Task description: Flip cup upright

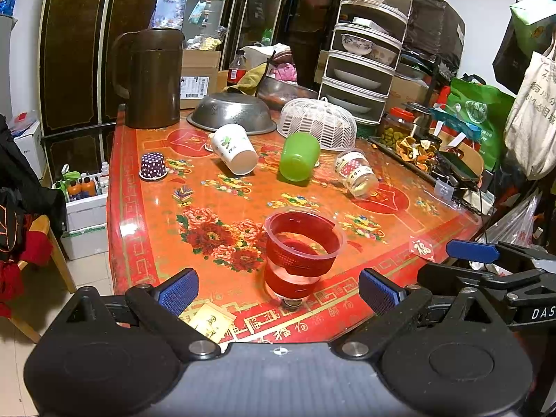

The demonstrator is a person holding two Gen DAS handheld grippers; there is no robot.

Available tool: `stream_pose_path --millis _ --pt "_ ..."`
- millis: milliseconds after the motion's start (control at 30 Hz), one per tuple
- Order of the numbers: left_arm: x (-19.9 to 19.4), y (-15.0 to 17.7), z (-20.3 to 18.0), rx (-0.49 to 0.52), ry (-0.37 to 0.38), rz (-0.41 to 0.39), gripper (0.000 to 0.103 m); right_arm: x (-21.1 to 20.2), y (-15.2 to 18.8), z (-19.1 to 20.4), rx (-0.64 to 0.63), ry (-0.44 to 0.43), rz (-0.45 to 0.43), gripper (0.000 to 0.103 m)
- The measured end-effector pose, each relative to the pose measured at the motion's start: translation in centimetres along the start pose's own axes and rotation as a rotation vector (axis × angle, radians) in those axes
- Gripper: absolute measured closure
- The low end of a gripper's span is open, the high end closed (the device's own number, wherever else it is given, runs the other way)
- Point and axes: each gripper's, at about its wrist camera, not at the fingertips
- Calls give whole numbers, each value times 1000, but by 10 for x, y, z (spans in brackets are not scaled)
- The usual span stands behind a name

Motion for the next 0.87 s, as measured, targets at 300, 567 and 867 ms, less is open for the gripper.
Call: stream_pose_path --millis 300,567,867 --pt "0 0 0 -3 -1 -1 3 1 1 -1 3 -2 0 1" --pt "1 1 -1 1 7 0 3 2 2 -1 2 -4 2 1" --pt "-1 1 -3 11 3 -25 3 2 2 -1 3 -5 1 1"
Point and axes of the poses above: each gripper's, at about its wrist camera, not at the fingertips, and x roughly the way its jaws point, z to its left, y to its underside, and after that the axes turned 15 degrees about -x, right-handed
